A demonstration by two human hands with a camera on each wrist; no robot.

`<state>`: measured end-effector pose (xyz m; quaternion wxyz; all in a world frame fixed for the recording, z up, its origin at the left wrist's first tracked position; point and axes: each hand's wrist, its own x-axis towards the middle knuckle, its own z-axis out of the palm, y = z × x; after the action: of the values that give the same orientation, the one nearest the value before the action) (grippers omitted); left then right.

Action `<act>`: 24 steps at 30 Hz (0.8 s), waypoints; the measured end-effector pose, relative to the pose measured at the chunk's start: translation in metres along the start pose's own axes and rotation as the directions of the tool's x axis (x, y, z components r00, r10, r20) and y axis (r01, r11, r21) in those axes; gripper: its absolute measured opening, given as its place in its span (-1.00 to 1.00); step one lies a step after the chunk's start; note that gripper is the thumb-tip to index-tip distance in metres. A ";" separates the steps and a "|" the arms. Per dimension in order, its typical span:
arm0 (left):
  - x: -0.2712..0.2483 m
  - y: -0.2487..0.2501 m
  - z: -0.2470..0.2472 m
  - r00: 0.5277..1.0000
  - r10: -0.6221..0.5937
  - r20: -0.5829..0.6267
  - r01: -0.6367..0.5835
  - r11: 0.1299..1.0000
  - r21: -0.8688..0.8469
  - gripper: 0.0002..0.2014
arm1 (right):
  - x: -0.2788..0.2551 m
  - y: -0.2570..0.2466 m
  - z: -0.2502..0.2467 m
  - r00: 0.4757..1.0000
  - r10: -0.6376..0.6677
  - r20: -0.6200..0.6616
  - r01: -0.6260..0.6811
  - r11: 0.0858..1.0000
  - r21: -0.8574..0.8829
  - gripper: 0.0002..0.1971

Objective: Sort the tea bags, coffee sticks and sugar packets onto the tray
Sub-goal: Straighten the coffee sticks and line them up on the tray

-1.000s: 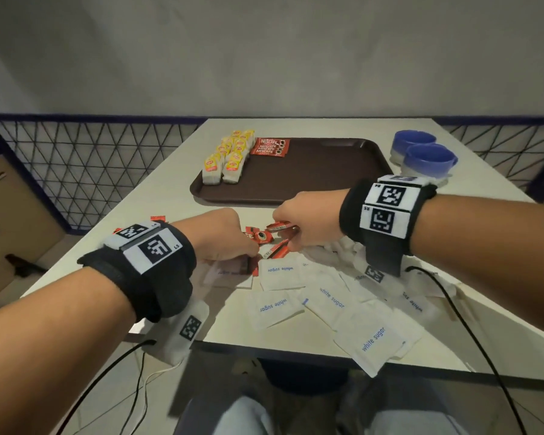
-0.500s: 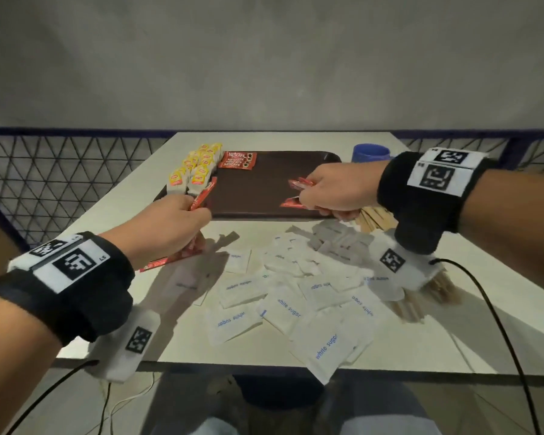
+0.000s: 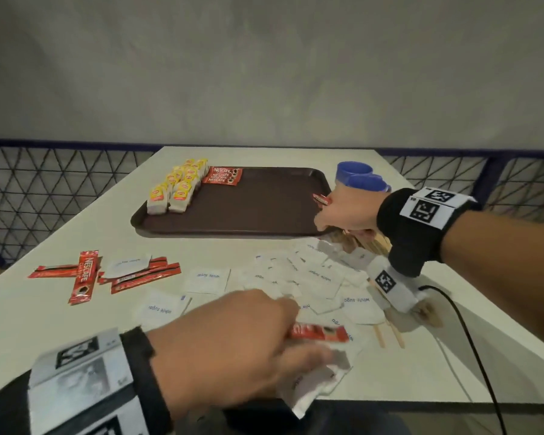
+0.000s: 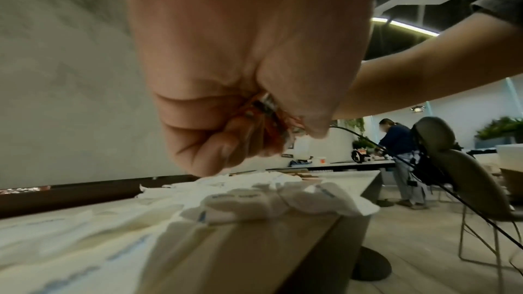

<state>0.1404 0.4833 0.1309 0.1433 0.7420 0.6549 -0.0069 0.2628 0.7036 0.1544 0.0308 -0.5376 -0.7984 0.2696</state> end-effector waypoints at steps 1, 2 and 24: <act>0.002 0.004 0.001 0.998 -0.004 0.062 0.003 1.000 0.029 -0.40 | 0.003 0.001 0.002 1.000 0.013 -0.010 -0.014 1.000 -0.022 -0.84; 0.003 0.005 0.002 0.993 -0.017 0.117 0.011 0.999 0.048 -0.38 | 0.006 0.002 0.004 1.000 0.019 -0.022 -0.021 0.998 -0.057 -0.85; 0.018 -0.033 0.000 0.984 -0.178 -0.001 0.174 0.965 0.197 -0.45 | 0.018 -0.010 0.031 0.997 -0.062 0.042 0.071 0.959 -0.274 -0.58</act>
<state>0.1109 0.5042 0.1209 0.0737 0.6913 0.7131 -0.0905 0.2364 0.7042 0.1288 -0.0485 -0.5049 -0.8462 0.1635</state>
